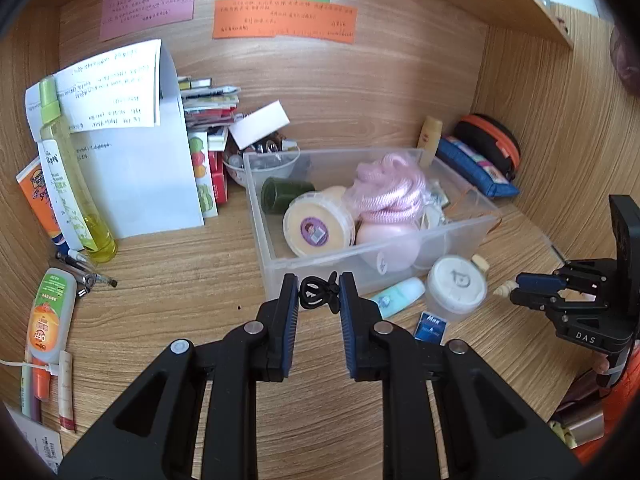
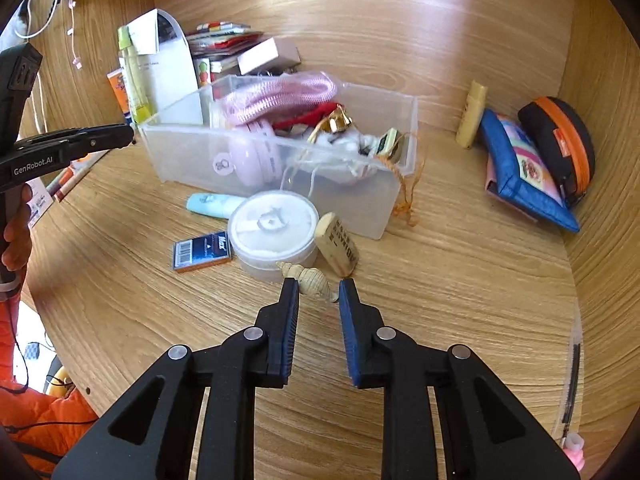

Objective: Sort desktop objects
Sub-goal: 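Carry the hair clip into the bin and open the left tool while the right tool drops the shell in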

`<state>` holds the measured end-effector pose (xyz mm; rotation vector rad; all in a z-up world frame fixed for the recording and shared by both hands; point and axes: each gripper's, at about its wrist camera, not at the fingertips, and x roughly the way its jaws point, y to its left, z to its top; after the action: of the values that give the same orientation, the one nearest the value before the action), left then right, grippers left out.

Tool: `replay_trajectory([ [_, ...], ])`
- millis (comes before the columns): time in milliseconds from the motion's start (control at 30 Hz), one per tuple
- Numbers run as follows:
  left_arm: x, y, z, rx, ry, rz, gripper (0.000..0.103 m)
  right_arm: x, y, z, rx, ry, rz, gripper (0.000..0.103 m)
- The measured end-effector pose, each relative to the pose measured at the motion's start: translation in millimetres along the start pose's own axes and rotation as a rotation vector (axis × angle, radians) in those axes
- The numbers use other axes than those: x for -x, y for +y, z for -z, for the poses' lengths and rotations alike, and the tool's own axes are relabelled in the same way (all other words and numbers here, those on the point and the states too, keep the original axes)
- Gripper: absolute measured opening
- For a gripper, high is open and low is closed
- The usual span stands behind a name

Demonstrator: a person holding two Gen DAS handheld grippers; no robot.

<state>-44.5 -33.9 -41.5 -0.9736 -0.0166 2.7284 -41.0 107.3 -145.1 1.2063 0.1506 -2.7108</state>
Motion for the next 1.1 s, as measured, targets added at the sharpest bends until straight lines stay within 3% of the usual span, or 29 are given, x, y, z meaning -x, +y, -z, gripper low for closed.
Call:
replay_trajectory([
  [700, -1.8, 7.3, -27.3, 0.012, -0.06, -0.004, 0.019, 25.1, -24.3, -59.1, -0.015, -0.176, 0.033, 0.019],
  [1100, -39.0, 11.0, -41.6, 0.047, -0.014, 0.019, 0.019, -7.9, -27.7, -80.2, -0.042, -0.153, 0.008, 0.019],
])
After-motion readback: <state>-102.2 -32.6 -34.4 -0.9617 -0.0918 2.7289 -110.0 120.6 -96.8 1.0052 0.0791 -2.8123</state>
